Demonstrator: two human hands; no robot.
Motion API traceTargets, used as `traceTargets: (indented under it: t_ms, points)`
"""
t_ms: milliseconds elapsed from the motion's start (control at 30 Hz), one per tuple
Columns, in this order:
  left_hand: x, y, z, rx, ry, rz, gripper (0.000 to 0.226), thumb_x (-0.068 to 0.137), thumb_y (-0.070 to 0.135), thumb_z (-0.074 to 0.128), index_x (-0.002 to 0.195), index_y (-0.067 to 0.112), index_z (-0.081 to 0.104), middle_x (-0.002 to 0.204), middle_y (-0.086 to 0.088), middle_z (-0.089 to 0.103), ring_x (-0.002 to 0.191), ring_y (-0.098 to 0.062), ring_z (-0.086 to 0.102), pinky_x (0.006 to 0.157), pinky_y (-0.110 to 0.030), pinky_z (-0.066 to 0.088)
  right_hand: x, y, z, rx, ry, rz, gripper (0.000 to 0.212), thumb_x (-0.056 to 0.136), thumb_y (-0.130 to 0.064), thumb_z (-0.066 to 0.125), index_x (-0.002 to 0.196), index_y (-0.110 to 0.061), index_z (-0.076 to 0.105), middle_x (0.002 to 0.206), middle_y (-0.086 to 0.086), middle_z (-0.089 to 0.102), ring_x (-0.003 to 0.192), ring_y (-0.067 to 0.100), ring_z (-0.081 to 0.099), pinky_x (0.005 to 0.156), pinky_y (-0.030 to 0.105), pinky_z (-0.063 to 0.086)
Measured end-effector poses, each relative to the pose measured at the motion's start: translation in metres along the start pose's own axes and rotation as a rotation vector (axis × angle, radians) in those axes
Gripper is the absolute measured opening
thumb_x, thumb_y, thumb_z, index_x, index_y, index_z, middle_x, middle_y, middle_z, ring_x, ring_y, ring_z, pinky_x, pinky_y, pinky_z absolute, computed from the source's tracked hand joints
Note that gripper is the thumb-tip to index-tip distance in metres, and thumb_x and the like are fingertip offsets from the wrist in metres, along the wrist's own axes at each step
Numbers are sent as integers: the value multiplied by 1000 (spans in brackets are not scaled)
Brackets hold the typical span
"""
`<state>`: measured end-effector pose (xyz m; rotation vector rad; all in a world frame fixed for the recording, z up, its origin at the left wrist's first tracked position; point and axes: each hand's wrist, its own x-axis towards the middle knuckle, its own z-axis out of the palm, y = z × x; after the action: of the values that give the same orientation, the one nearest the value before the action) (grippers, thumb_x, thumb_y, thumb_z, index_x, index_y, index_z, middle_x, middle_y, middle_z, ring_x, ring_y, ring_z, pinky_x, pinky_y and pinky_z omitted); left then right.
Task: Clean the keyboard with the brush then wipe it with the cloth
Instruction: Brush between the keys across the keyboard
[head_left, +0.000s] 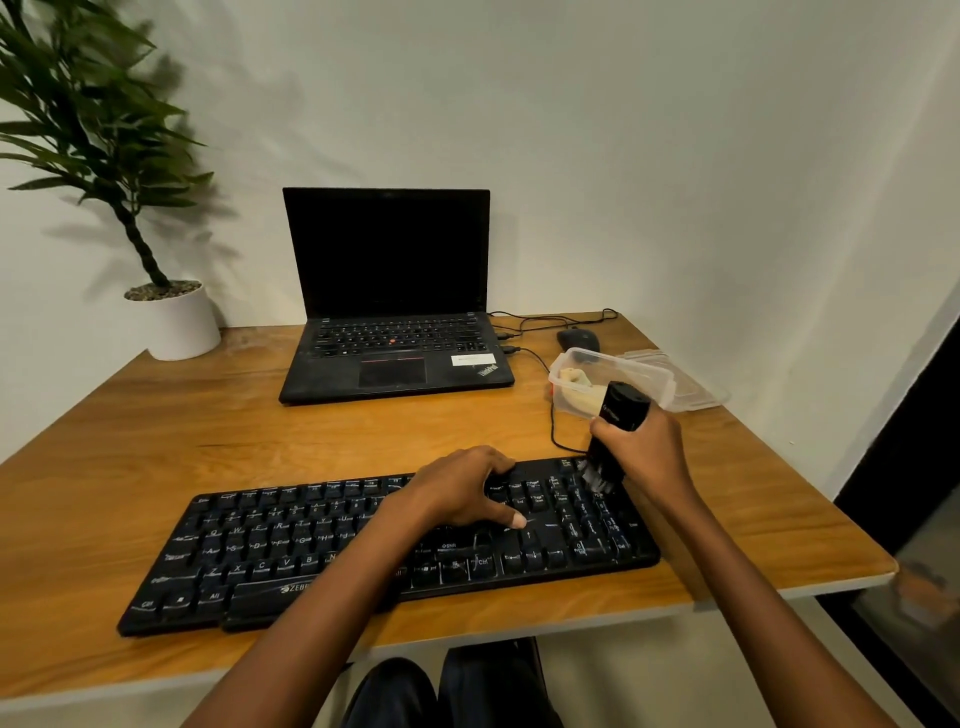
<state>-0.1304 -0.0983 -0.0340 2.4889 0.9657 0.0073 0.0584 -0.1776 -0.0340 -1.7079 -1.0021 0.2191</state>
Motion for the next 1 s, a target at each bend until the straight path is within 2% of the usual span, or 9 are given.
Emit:
traceTargets:
  t_ms: [167,300,367,433,500,567,667,833,1000]
  points:
    - [1,-1,1,0,-1,-8,80,77,45,71,144,19,34,150,3,36,135,-19,36,110,-39,34,-12,-6,4,-68,39,-76,26,81,-16,67,104,-13,58,85,1,60,79,17,59,71,34,54]
    - [1,-1,1,1,5,0,80,78,44,71,144,19,35,150,4,35,136,-18,35,110,-39,34,-15,-1,-7,111,-23,11,15,81,-4,64,91,-14,58,73,-2,60,59,6,62,49,13,50]
    - [0,0,0,2,4,5,79,78,43,71,144,18,34,151,4,35,136,-18,35,110,-38,34,-13,-5,-5,16,31,-34,20,80,-10,65,99,-12,59,76,-1,62,67,12,62,53,16,52]
    - [0,1,-1,9,2,9,79,79,43,70,144,18,34,151,4,34,136,-18,35,110,-38,34,-16,-7,2,-84,40,-93,27,80,-17,67,105,-11,58,83,1,61,76,17,59,66,31,54]
    - [-1,1,-1,13,4,11,79,79,43,70,144,19,34,151,4,34,136,-18,35,109,-37,34,-21,-3,4,-43,-8,-74,20,80,-15,67,97,-12,58,83,4,61,77,21,59,70,37,53]
    - [-2,1,-1,8,12,11,78,79,44,71,144,19,35,150,4,36,135,-18,36,108,-37,35,-21,1,-2,71,-18,7,13,78,-11,67,89,-12,60,81,7,64,77,25,64,67,36,56]
    - [-1,-1,0,-3,18,11,78,78,44,71,143,19,36,149,5,37,134,-18,37,107,-37,36,-16,2,-8,58,67,-10,21,78,-9,66,99,-7,63,80,1,64,74,17,62,57,14,47]
    - [-2,0,0,-4,11,15,78,79,43,70,144,19,35,150,4,35,135,-18,36,108,-36,34,-26,-2,-2,42,36,-39,21,80,-16,69,99,-15,58,83,-1,62,82,20,61,71,32,52]
    - [-3,1,-1,10,4,22,78,80,43,69,145,18,33,151,4,33,136,-18,34,109,-36,33,-22,-1,-7,-17,75,-60,29,80,-16,68,107,-7,59,88,5,65,83,21,63,68,29,52]
